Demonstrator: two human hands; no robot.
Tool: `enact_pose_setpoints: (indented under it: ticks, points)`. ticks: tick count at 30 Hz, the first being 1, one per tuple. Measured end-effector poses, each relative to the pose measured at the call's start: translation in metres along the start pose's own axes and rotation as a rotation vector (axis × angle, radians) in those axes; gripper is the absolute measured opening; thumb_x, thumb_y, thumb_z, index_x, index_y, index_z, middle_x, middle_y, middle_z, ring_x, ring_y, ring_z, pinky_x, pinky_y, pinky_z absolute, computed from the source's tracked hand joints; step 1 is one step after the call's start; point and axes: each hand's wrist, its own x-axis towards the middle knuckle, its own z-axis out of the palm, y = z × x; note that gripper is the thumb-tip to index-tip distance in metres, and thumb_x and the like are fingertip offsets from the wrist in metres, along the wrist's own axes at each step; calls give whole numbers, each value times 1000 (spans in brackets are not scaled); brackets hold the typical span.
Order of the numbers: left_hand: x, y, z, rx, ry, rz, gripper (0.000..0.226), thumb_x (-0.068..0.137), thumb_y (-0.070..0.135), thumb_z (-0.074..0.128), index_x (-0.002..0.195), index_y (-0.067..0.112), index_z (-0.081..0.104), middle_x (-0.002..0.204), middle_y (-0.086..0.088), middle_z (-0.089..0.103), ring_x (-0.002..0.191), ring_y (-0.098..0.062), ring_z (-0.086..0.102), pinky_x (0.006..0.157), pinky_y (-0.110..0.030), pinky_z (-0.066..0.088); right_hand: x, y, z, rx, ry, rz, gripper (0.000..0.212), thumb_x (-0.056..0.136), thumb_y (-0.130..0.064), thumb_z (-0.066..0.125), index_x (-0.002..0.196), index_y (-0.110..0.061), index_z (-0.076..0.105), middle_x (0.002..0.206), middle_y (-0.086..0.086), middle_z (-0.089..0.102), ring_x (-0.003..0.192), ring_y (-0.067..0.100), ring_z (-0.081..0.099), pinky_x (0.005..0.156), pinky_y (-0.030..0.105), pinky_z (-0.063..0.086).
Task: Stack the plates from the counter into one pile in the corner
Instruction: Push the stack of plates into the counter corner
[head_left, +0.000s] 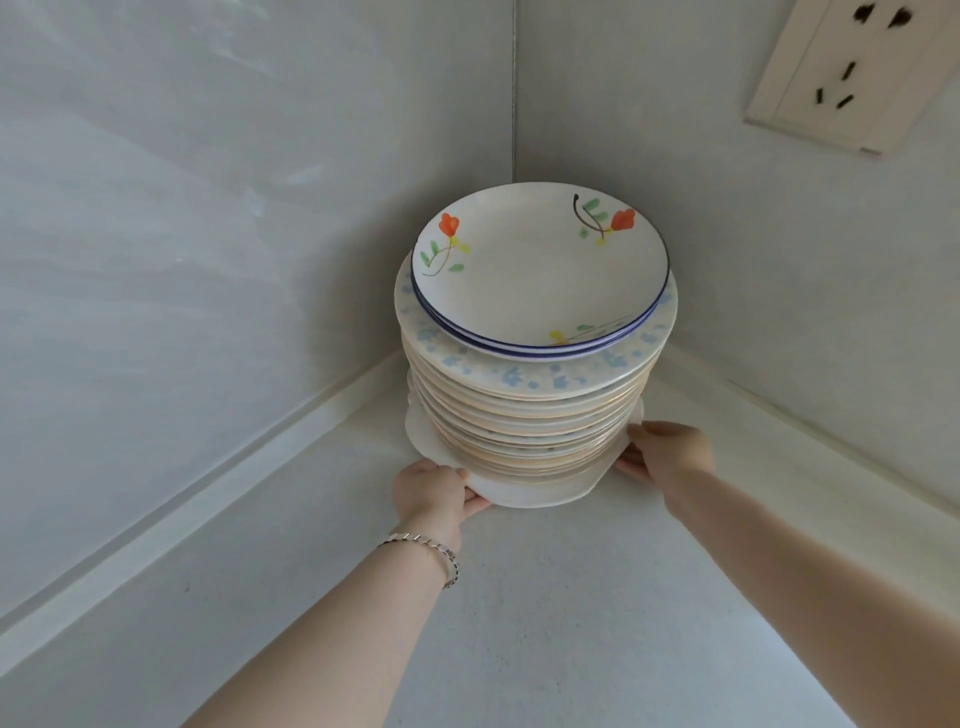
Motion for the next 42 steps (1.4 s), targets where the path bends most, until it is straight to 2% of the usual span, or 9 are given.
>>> enact_pose_setpoints:
  ticks: [5, 7, 11, 14, 19, 25, 29, 36, 42]
  points:
    - [-8, 7, -1, 26, -17, 1, 29, 87, -19, 43, 68, 1, 49, 66, -16, 58, 58, -27, 59, 49, -41, 50, -16, -7, 1, -97, 15, 17, 23, 90, 4, 53, 112, 3, 58, 85, 19, 60, 56, 21, 55, 32, 20, 48]
    - [-13, 12, -4, 102, -40, 7, 26, 87, -17, 45, 69, 0, 50, 68, -17, 59, 66, -32, 61, 62, -46, 53, -31, -7, -4, -236, 11, 33, 19, 87, 6, 53, 101, -3, 61, 77, 16, 59, 55, 21, 52, 41, 24, 50]
    - [-39, 31, -17, 732, 41, 300, 13, 89, 2, 47, 90, 0, 60, 104, -23, 64, 87, -33, 59, 83, -36, 50, -72, -14, -20, -568, -68, 109, 20, 89, -3, 49, 70, -6, 56, 64, 8, 55, 56, 19, 54, 56, 28, 46]
    - [-68, 59, -24, 747, 88, 638, 40, 89, 3, 45, 129, 3, 46, 130, -19, 47, 96, -29, 54, 78, -31, 41, -98, -34, -33, -799, -69, -140, 17, 88, -11, 51, 100, -10, 64, 91, 10, 66, 90, 28, 64, 78, 31, 49]
    - [-107, 134, -4, 681, 38, 1114, 31, 91, 9, 50, 122, 10, 54, 127, -7, 52, 113, -22, 50, 85, -19, 32, -121, -110, -20, -816, 75, -675, 35, 94, -23, 46, 125, -8, 51, 128, 14, 55, 117, 30, 52, 89, 30, 40]
    - [-94, 162, 35, 900, -63, 921, 57, 98, 33, 39, 145, 4, 26, 154, -12, 28, 142, -24, 28, 115, -38, 25, -94, -161, 32, -871, 8, -725, 58, 99, -33, 33, 147, -6, 15, 156, 10, 19, 142, 27, 24, 113, 34, 23]
    - [-71, 147, 38, 989, -100, 866, 64, 100, 36, 29, 151, 7, 1, 161, -4, -3, 149, -17, 1, 121, -37, 9, -77, -144, 44, -748, -38, -591, 56, 99, -26, 33, 148, -6, 14, 153, 14, 26, 139, 29, 28, 111, 34, 26]
    - [-61, 146, 33, 842, -189, 904, 59, 98, 29, 41, 150, 13, 18, 156, -2, 23, 141, -19, 31, 112, -31, 26, -83, -131, 31, -589, -72, -601, 53, 86, -1, 33, 136, -18, 35, 135, 8, 49, 120, 28, 46, 86, 25, 32]
    - [-55, 149, 33, 798, -212, 893, 60, 96, 34, 44, 149, 17, 21, 155, 2, 25, 140, -15, 30, 107, -25, 25, -88, -119, 25, -578, -101, -620, 61, 91, -4, 30, 148, -19, 16, 150, 3, 33, 134, 25, 35, 107, 30, 30]
